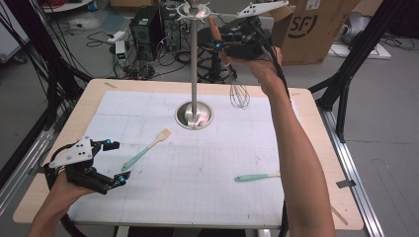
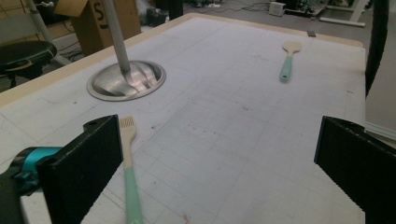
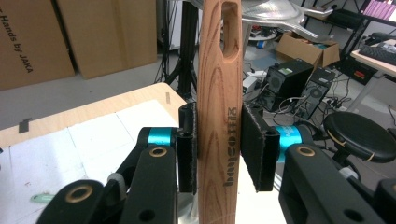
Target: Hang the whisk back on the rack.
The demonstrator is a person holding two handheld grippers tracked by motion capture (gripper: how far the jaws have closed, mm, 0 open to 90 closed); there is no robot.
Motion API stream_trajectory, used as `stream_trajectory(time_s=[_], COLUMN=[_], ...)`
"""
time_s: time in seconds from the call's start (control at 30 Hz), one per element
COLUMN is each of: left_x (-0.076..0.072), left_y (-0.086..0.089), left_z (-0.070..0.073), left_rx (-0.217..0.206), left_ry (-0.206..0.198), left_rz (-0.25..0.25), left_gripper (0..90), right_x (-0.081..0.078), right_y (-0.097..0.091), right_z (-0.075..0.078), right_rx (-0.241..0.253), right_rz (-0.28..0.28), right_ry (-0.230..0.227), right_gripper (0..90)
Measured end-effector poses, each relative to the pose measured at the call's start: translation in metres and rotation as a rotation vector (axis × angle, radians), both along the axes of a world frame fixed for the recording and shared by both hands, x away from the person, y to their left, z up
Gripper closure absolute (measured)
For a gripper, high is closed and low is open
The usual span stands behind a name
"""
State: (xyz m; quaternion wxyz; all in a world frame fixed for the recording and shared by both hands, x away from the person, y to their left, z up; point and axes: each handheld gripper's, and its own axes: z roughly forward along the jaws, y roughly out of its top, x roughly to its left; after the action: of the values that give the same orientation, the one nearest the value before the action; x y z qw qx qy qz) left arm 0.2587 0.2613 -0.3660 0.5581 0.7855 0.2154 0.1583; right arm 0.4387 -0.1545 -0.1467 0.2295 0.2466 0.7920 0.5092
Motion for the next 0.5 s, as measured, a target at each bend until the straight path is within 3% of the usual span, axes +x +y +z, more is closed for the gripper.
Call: stream_trajectory(time_s=[0.5], left_x=[0.0001], left_y=[0.0009], left_z=[-0.0001], left_rx=[-0.003], left_ry=[0.000], left_rz=[0.004], left_gripper=[1.7], right_x=[0.0066], right_y=[0.0070], right_z=[-0.0003], right_rx=[-0.008], right_rz=[0.004], right_ry=[0.005], right_gripper=[68.5])
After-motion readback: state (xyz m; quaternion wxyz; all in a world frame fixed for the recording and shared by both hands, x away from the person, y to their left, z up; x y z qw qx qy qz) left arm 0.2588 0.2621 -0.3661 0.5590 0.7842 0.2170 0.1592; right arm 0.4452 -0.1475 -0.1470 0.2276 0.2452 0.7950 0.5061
